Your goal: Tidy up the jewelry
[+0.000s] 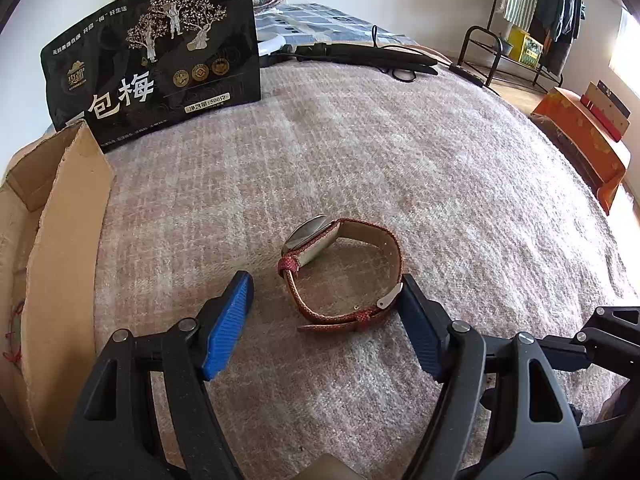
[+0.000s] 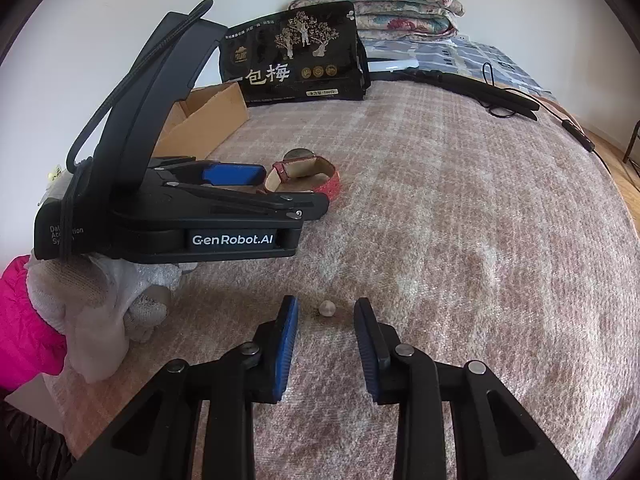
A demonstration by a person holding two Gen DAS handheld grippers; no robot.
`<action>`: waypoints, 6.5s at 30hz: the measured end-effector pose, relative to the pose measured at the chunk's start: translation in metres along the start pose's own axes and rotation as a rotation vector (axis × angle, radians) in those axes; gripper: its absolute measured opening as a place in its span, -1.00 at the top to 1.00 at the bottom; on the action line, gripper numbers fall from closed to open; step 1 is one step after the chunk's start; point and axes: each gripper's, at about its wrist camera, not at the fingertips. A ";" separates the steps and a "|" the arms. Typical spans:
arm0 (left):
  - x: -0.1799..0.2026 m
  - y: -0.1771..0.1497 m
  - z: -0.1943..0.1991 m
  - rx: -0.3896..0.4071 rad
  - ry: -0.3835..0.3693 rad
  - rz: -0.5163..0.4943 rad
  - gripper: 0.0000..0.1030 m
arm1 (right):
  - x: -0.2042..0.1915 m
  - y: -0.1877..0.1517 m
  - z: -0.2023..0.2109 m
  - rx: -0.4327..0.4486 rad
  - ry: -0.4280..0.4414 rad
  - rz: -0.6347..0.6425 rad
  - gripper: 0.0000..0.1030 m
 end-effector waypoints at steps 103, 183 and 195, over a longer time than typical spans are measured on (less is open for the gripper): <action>-0.281 0.024 0.104 0.121 0.083 0.213 -0.15 | -0.259 0.127 -0.039 0.053 0.149 0.120 0.79; -0.113 -0.132 0.383 0.478 0.332 0.151 -1.00 | -0.185 0.028 0.151 0.341 -0.280 0.105 -1.00; -0.111 -0.143 0.378 0.472 0.349 0.166 -1.00 | -0.188 0.023 0.151 0.365 -0.276 0.109 -1.00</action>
Point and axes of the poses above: each gripper's, at about its wrist camera, not at the fingertips, and z roughly against the way its jaws point, x to its right, y to its top
